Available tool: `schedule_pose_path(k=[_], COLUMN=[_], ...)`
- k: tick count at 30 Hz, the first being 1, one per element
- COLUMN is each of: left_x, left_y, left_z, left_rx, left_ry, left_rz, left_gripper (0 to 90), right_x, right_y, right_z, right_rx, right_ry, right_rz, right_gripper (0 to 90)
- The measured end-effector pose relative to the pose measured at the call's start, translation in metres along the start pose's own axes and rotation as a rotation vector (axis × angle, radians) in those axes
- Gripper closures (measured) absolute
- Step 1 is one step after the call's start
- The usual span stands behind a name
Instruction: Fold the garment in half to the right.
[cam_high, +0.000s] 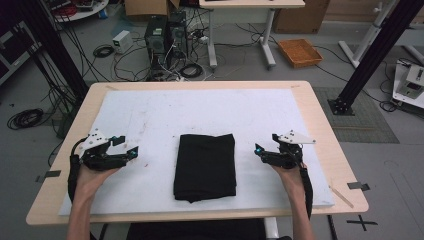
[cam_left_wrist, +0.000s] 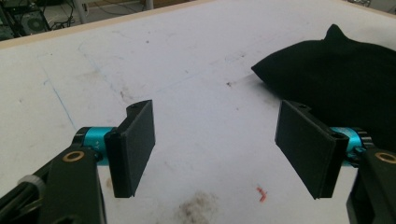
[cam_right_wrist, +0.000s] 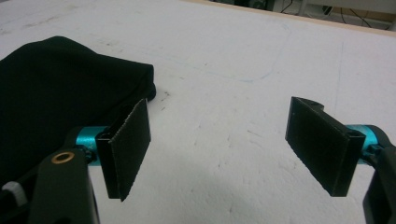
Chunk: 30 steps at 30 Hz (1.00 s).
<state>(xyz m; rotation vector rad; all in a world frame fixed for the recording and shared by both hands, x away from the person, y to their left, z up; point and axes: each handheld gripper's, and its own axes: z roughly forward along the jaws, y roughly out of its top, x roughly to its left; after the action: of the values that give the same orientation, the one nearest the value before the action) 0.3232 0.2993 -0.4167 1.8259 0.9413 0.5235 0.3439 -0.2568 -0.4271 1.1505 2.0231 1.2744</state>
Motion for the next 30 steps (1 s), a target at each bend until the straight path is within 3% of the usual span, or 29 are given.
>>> schedule_pose_path(k=[2, 12, 30], left_x=[-0.0003, -0.0053, -0.0030], left_y=[-0.0012, 0.0002, -0.0038], left_z=[-0.0013, -0.0013, -0.0037], left_rx=[0.007, 0.012, 0.023], left_ry=[0.018, 0.014, 0.034], left_rz=[0.006, 0.028, 0.016], left_gripper=[28.7, 28.7, 28.7], right_x=[-0.0014, -0.0038, -0.0071], right_y=[-0.0006, -0.0029, -0.0067], right_z=[-0.0015, -0.0059, -0.0050], right_rx=[0.001, -0.003, 0.008], right_ry=[-0.004, -0.012, -0.010], right_rz=[0.007, 0.008, 0.020], right_gripper=[22.3, 22.3, 22.7])
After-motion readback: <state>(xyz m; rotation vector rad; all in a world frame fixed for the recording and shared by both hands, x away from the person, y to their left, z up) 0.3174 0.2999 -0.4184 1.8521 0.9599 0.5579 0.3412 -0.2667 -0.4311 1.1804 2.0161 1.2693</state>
